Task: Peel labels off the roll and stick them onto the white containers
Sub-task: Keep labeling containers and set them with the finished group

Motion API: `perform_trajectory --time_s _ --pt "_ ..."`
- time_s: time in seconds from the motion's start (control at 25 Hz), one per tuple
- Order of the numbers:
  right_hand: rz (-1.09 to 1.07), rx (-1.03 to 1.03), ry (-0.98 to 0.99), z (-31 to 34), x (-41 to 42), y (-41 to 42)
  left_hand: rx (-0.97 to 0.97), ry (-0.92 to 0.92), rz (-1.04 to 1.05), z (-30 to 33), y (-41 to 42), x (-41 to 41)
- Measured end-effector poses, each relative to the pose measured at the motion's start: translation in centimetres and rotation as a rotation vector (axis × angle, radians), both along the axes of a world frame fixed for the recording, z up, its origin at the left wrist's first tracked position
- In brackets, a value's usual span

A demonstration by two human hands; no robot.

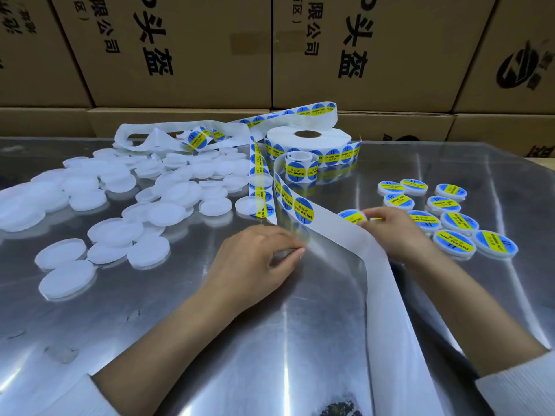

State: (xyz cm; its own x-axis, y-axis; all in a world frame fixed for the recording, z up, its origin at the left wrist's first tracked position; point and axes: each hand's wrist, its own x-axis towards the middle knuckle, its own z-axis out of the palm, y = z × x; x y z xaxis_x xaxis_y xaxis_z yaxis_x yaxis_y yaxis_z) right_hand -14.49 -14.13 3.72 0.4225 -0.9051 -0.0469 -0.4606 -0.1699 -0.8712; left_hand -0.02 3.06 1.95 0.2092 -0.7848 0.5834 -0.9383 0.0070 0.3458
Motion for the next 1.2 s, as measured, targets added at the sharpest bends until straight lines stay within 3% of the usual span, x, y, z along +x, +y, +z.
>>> perform_trajectory --time_s 0.08,0.2,0.36,0.56,0.64,0.68,0.76,0.84,0.88,1.0,1.2 --pt "-0.007 -0.161 0.175 -0.5 0.0 -0.2 0.023 0.016 0.013 -0.1 0.0 0.1" --pt "0.01 -0.397 0.152 -0.3 -0.2 0.1 0.043 0.023 0.014 -0.2 -0.1 0.2" --pt "0.254 -0.364 0.206 -0.9 0.3 0.6 0.064 0.023 0.015 -0.3 -0.2 0.2" --pt "0.03 -0.511 0.667 -1.4 -0.7 -0.7 0.128 0.03 0.03 -0.5 -0.2 0.3" --pt "-0.024 -0.484 0.768 -1.7 -0.9 -1.1 0.161 0.035 0.037 -0.6 -0.2 0.4" --pt "-0.025 -0.487 0.717 -1.6 -0.8 -1.1 0.173 0.039 0.041 -0.5 -0.2 0.4" --pt "0.032 -0.428 0.396 -1.0 -0.4 -0.5 0.19 0.048 0.052 -0.5 -0.3 0.4" --pt "0.192 -0.177 -0.011 -0.1 0.5 1.2 0.208 0.047 0.061 -0.4 -0.3 0.5" --pt "0.301 -0.072 -0.106 0.1 0.9 2.0 0.213 0.045 0.061 -0.4 -0.3 0.5" --pt "0.546 0.003 -0.113 -0.2 1.3 2.5 0.202 0.079 0.065 -0.5 -0.4 0.5" --pt "0.652 -0.014 -0.065 1.2 0.2 2.6 0.163 0.193 0.11 -0.8 -0.5 0.6"
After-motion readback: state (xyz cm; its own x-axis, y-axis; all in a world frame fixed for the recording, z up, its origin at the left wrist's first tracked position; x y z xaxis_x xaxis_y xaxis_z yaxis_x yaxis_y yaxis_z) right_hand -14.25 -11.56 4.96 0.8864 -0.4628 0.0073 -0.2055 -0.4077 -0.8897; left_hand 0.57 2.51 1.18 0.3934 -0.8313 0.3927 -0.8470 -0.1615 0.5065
